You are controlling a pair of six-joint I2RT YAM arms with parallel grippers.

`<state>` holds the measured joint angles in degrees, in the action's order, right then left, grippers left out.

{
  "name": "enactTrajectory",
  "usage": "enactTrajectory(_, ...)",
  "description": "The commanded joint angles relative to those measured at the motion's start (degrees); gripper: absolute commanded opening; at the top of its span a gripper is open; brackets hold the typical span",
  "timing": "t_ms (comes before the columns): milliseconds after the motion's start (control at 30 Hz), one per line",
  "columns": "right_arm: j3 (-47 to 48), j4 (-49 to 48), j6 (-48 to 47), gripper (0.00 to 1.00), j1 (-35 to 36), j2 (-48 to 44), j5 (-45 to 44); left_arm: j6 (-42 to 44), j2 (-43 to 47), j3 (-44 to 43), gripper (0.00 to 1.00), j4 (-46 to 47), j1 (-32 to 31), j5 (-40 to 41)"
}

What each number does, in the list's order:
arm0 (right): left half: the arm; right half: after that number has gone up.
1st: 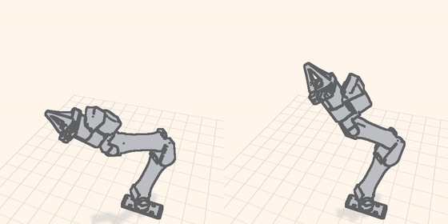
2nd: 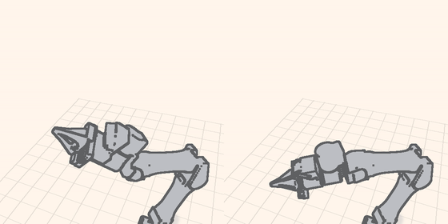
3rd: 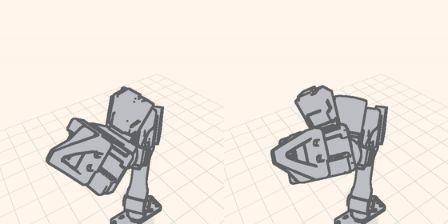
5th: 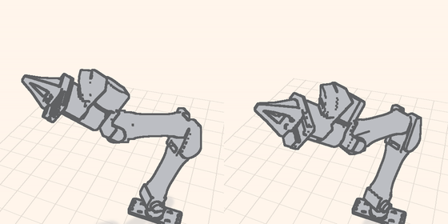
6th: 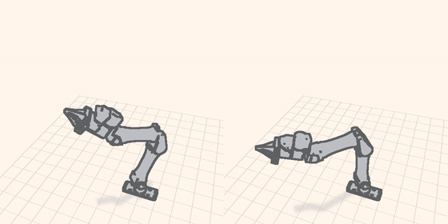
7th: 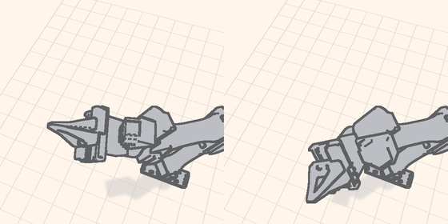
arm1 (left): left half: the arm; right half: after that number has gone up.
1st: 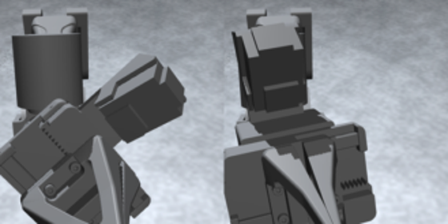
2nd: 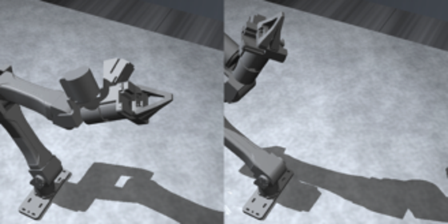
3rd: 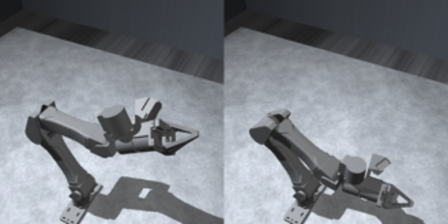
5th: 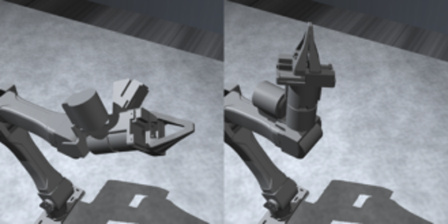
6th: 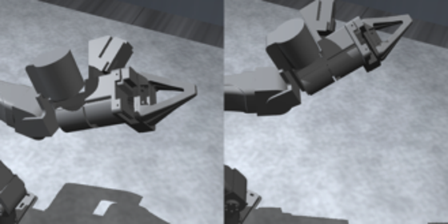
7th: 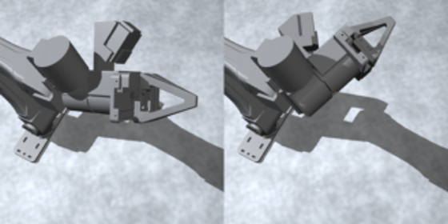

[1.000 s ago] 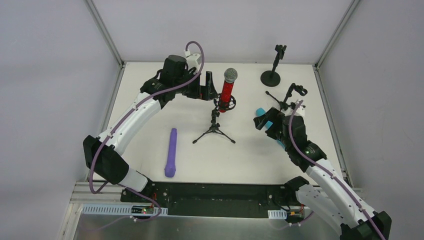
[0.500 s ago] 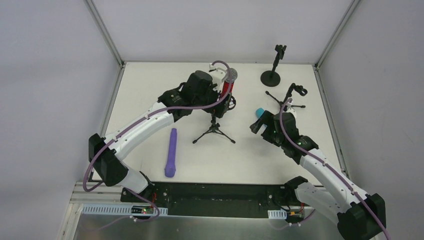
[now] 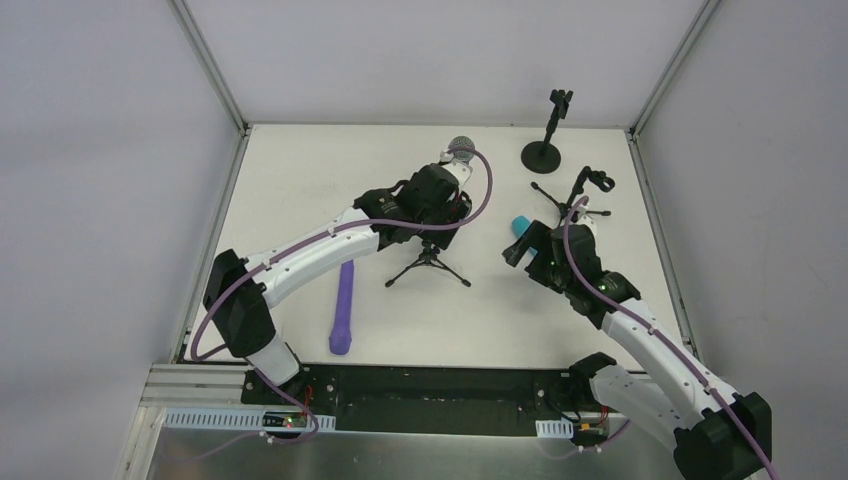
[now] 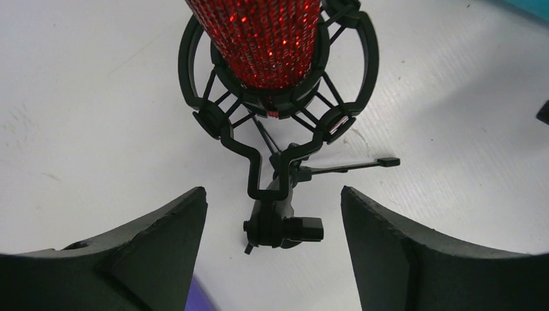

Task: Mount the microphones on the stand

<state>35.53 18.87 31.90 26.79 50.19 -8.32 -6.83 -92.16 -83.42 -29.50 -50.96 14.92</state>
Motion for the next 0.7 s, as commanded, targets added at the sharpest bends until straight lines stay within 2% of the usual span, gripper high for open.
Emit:
enactTrajectory(0, 1.7, 0.9, -0.8, 0.99, -0.7, -0.9, 0.4, -1.6, -1.5, -2.4, 0.73, -2.7, -0.2, 3.9)
enactTrajectory(200, 1.9, 0.4, -0.8, 0.99, -1.4, -0.1, 1.7, -1.8, -3.1, -3.7, 0.64, -4.2, -0.2, 4.6)
enactTrajectory(367, 2.2, 0.4, -0.9, 0.99, -1.5, 0.5, 2.5, -1.4, -3.4, -3.9, 0.51, -4.3, -0.2, 3.2)
enactTrajectory(500, 1.8, 0.4, -1.4, 0.99, -1.5, 0.2, 2.3, -0.9, -3.4, -4.3, 0.38, -4.6, -0.2, 2.2)
enactTrajectory(667, 1.5, -0.2, -1.6, 0.99, -1.5, 0.5, 2.1, -0.4, -3.9, -4.8, 0.16, -4.9, -0.2, 2.0)
